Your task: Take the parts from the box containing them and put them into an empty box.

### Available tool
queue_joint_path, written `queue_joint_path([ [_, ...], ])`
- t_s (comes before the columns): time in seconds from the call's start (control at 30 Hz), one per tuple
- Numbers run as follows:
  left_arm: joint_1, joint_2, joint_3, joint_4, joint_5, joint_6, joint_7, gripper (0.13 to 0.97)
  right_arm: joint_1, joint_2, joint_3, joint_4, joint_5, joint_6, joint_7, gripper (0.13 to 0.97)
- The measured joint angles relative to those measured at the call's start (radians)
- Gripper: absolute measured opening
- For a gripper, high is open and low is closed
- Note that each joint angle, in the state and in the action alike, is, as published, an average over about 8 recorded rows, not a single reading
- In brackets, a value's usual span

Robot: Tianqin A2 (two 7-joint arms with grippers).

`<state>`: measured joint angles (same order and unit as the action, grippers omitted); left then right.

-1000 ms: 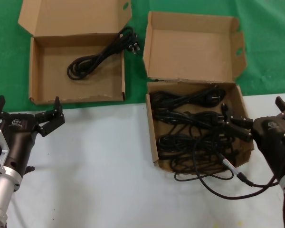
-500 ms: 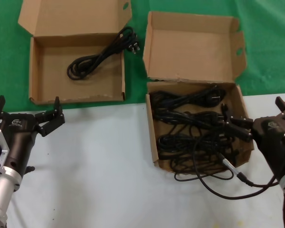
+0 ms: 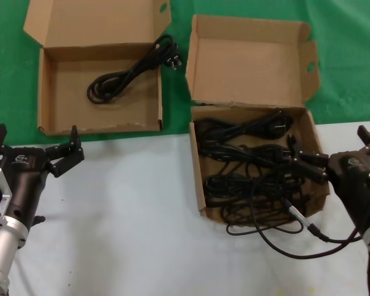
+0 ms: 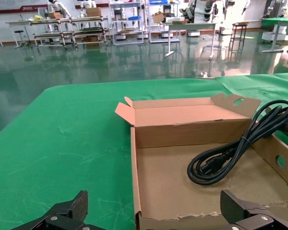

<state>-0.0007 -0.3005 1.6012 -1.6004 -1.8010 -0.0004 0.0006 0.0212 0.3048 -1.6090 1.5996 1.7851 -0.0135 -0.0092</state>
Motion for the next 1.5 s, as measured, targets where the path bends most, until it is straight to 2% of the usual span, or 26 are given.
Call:
queue_joint_path([
  [1.5,0.000,0.000,0.000,0.000,0.000,0.000,0.000,0.966,0.000,0.000,0.000,0.000,0.000,0.000,0.000,0.966],
])
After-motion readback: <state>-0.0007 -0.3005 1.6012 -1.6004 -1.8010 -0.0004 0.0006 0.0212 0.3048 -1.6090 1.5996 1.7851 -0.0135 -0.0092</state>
